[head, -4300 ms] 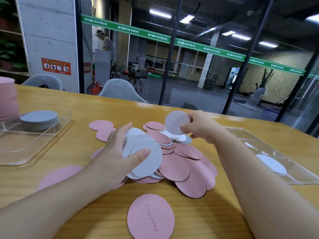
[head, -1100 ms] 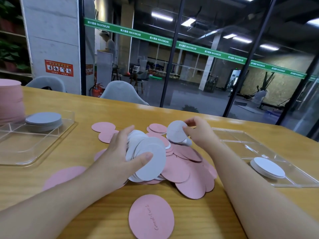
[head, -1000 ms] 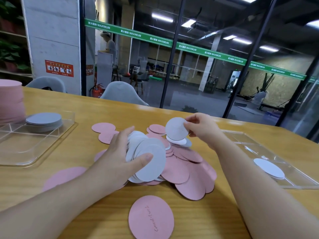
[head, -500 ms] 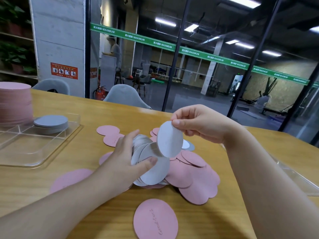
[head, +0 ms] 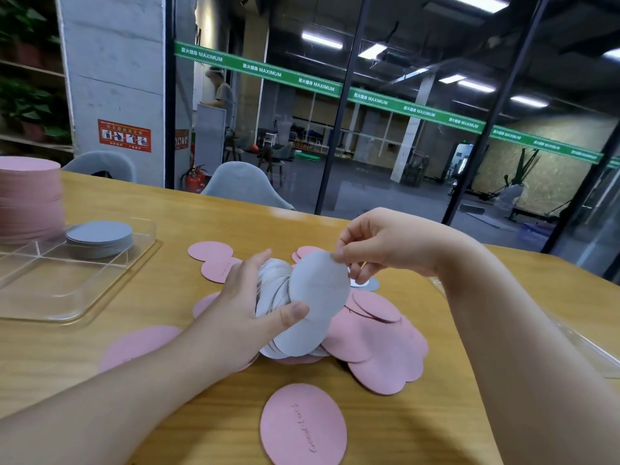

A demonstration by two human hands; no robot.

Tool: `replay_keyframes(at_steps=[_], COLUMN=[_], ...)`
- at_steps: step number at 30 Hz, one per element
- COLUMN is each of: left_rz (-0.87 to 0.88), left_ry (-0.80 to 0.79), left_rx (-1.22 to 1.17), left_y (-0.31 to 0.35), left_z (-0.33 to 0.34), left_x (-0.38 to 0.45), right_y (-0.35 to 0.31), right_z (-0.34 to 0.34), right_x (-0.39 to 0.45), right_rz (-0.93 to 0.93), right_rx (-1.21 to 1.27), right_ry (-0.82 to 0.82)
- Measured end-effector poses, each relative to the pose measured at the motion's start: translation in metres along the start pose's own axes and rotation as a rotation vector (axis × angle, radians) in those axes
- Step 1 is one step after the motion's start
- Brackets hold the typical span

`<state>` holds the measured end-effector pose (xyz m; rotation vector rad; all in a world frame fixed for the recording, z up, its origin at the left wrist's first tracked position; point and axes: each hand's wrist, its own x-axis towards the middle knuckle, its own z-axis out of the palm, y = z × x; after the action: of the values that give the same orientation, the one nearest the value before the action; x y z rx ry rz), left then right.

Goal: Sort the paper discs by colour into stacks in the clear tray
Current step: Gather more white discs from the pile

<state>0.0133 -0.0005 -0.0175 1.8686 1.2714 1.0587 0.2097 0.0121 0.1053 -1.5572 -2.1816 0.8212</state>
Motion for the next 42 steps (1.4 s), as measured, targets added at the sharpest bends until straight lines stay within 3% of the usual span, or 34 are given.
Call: replay_keyframes(at_steps=[10, 16, 19, 22, 27, 32, 37, 42], left_rz=[0.008, 0.015, 0.016, 0.021, 0.019, 0.006, 0.005, 0.000], left_ry=[0.003, 0.009, 0.014, 0.013, 0.009, 0.008, 0.006, 0.003], left_rx=[0.000, 0.022, 0.025, 0.015, 0.015, 0.008, 0.004, 0.008], left_y=[0.003, -0.002, -0.001, 0.000, 0.001, 0.001, 0.001, 0.001], left_z=[0.000, 0.000, 0.001, 0.001, 0.001, 0.000, 0.001, 0.001], left_x=[-0.002, 0.001, 0.001, -0.001, -0.001, -0.001, -0.001, -0.002], right_y=[0.002, 0.001, 0.005, 0.022, 0.076, 0.119, 0.122, 0.119], right_z=[0.007, 0.011, 0.008, 0.007, 0.020, 0.038, 0.038, 0.039], right_x=[0.004, 0.004, 0.006, 0.018, 0.045, 0.056, 0.060, 0.061], right_rz=[0.047, 0.019, 0.007, 0.002, 0.154, 0.289, 0.282, 0.244], right_rx=[-0.087, -0.038, -0.024, -0.158, -0.281, -0.196, -0.136, -0.095], right_ry=[-0.027, -0.128, -0.042, 0.198, 0.433, 0.390, 0.303, 0.334])
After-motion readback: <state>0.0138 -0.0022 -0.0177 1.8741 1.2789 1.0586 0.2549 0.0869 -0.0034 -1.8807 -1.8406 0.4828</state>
